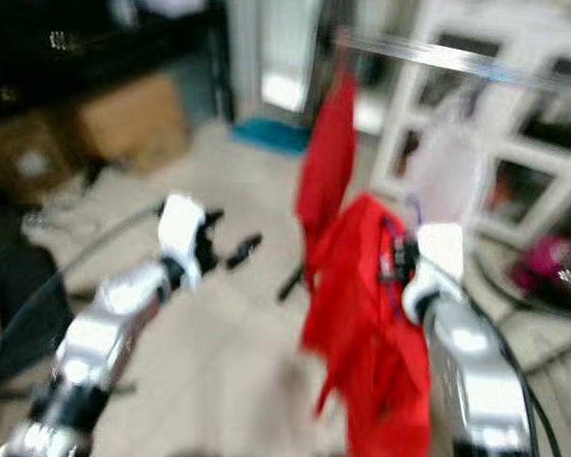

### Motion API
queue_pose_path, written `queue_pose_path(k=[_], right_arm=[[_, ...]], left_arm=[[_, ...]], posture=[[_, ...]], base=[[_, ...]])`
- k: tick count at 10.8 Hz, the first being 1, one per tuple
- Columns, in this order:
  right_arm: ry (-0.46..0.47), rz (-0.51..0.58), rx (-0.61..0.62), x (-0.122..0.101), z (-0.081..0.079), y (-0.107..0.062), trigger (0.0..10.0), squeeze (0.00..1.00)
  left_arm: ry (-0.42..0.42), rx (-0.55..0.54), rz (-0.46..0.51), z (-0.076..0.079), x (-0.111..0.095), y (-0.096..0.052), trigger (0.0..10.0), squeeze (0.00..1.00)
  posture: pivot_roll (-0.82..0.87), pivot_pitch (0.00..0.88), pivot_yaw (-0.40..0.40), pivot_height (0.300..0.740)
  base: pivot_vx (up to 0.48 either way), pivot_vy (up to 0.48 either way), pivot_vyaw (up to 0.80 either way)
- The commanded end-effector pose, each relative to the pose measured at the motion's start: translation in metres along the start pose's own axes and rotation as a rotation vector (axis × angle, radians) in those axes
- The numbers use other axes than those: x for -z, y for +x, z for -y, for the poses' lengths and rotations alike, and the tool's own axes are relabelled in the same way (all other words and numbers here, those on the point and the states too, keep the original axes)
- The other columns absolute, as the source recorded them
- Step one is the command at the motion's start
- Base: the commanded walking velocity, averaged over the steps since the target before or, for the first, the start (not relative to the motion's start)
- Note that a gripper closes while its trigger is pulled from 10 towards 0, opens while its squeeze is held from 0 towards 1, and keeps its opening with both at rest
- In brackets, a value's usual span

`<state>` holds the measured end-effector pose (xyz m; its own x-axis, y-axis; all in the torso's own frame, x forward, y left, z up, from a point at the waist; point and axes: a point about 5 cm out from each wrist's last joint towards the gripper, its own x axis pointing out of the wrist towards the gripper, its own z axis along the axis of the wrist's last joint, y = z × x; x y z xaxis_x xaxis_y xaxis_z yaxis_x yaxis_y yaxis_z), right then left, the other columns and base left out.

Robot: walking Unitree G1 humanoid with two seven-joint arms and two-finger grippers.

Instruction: Hang hanger

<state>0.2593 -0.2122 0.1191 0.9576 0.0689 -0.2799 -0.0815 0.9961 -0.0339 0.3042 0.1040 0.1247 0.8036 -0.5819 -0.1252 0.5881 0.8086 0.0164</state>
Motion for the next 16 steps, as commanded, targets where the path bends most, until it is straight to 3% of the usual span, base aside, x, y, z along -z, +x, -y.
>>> queue_pose_path(k=[1,2,6,10,11,12,14,16], right_arm=[[0.026,0.082,-0.024,-0.015,0.004,-0.001,10.0,0.0],[0.076,0.114,-0.063,-0.019,0.007,-0.002,10.0,0.0],[0.066,0.131,-0.188,-0.02,0.009,-0.005,10.0,0.0],[0.083,0.164,-0.285,-0.025,-0.001,-0.007,10.0,0.0],[0.068,0.167,-0.302,-0.027,-0.005,-0.006,10.0,0.0],[0.054,0.178,-0.322,-0.032,-0.009,-0.007,10.0,0.0],[0.009,0.179,-0.359,-0.038,-0.013,-0.008,10.0,0.0],[-0.031,0.182,-0.393,-0.044,-0.021,-0.008,10.0,0.0]], left_arm=[[0.011,0.01,0.009,0.002,-0.003,0.002,10.0,0.0],[0.013,0.014,0.008,0.002,-0.003,0.002,10.0,0.0],[0.023,0.027,-0.002,0.005,0.0,0.002,10.0,0.0],[0.02,0.062,-0.009,0.007,0.001,0.002,10.0,0.0],[-0.025,0.111,0.014,0.008,-0.001,0.002,10.0,0.28],[-0.067,0.167,0.017,0.009,-0.004,0.002,10.0,1.0],[-0.081,0.255,0.013,0.009,-0.008,0.004,10.0,1.0],[-0.038,0.352,-0.024,0.007,-0.011,0.012,10.0,1.0]], posture=[[0.03,0.0,0.022,0.74],[0.02,0.0,0.024,0.74],[0.01,0.0,0.007,0.74],[0.02,0.0,-0.003,0.74],[0.02,0.0,0.007,0.74],[0.01,0.0,0.011,0.74],[0.01,0.0,0.012,0.74],[0.01,0.0,0.024,0.74]], base=[[0.0,0.0,0.0],[0.0,0.0,0.0],[0.0,0.0,0.0],[0.0,0.0,0.0],[0.0,0.0,0.0],[0.0,0.0,0.0],[0.0,0.0,0.0],[0.0,0.0,0.0]])
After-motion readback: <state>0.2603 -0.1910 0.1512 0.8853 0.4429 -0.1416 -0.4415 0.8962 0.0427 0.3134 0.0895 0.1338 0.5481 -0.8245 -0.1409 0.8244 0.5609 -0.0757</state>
